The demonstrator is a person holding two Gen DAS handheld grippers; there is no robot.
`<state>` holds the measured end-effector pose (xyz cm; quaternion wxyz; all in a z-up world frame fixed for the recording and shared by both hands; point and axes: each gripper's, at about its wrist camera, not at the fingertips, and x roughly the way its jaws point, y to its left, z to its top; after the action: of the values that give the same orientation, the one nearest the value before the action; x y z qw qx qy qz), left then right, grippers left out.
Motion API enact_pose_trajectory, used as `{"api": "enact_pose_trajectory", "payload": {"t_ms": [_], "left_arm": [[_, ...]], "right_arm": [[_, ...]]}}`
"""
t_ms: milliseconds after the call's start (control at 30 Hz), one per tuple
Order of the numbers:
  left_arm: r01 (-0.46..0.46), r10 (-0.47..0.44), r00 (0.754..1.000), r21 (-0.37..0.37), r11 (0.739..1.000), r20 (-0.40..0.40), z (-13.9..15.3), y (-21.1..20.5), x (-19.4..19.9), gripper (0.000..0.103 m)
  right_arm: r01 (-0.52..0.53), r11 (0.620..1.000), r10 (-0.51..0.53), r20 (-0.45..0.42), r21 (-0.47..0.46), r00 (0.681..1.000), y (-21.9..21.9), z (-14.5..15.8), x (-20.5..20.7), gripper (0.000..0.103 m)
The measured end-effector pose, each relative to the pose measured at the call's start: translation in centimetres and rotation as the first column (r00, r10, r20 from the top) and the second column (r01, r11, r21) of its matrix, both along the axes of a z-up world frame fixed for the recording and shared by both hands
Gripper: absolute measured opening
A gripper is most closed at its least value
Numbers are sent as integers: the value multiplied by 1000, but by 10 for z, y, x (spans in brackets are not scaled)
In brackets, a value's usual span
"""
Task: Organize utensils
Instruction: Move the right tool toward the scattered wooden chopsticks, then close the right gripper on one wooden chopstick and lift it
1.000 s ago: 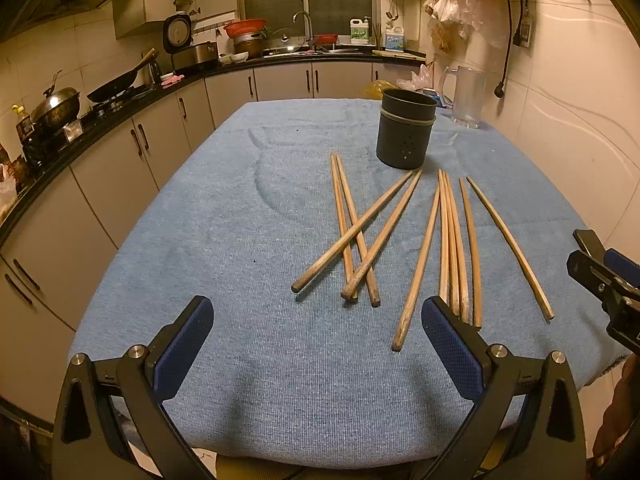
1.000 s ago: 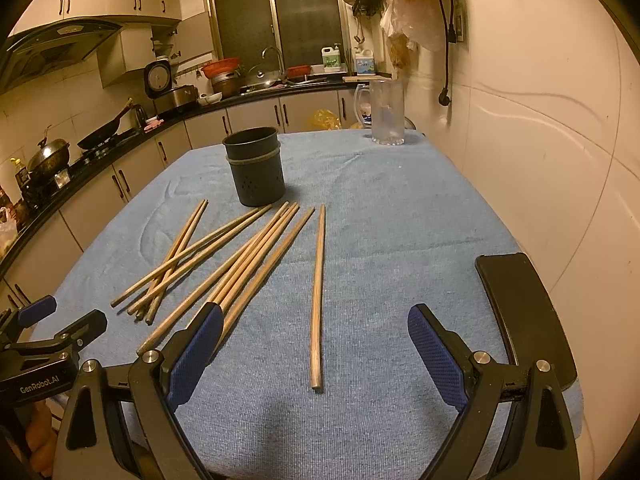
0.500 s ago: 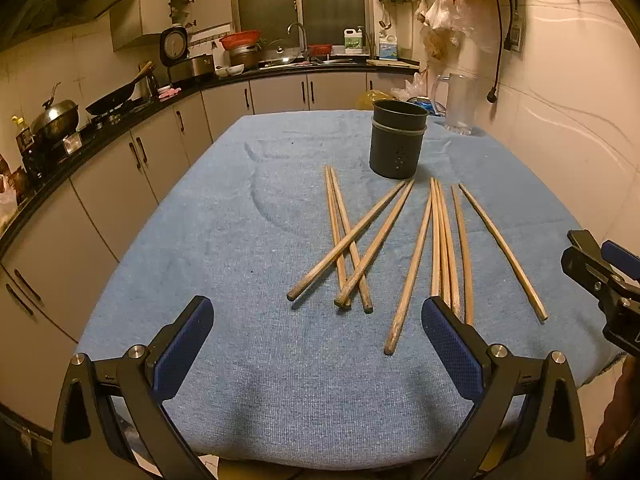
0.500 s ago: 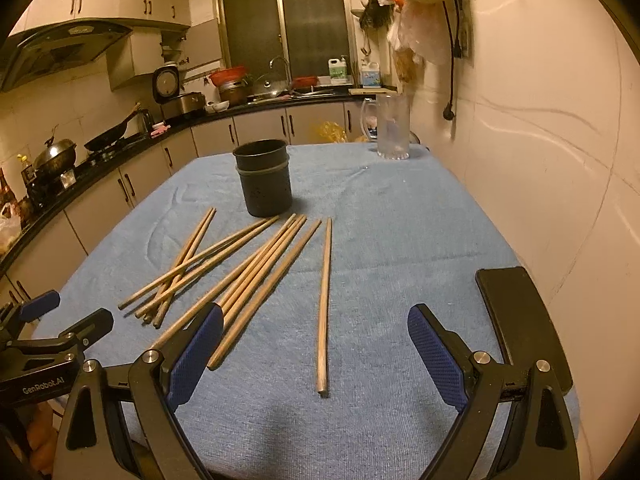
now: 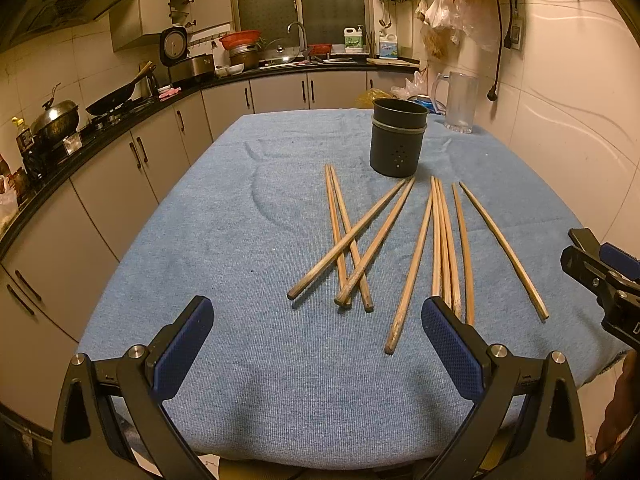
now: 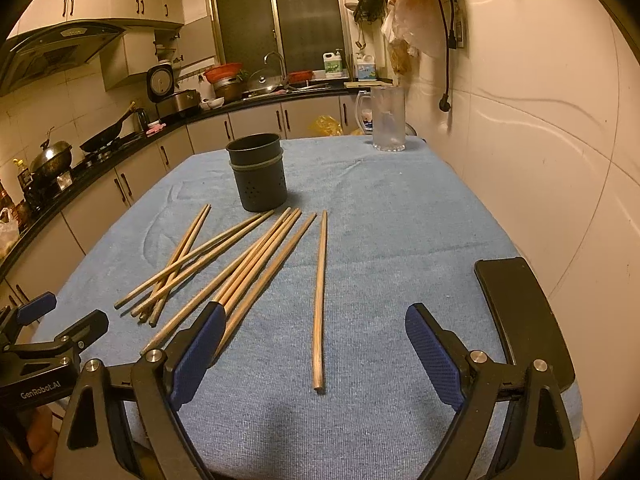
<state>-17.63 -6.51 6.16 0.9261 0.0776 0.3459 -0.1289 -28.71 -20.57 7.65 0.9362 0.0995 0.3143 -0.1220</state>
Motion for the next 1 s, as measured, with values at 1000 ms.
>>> {"api": "enact_pose_trajectory", "payload": {"t_ms": [1000], "left_arm": [[202, -223, 949, -115, 973, -221, 10, -10, 86, 68]], "right_arm": [[-81, 979, 110, -153, 187, 982, -51, 4, 78, 55]]}}
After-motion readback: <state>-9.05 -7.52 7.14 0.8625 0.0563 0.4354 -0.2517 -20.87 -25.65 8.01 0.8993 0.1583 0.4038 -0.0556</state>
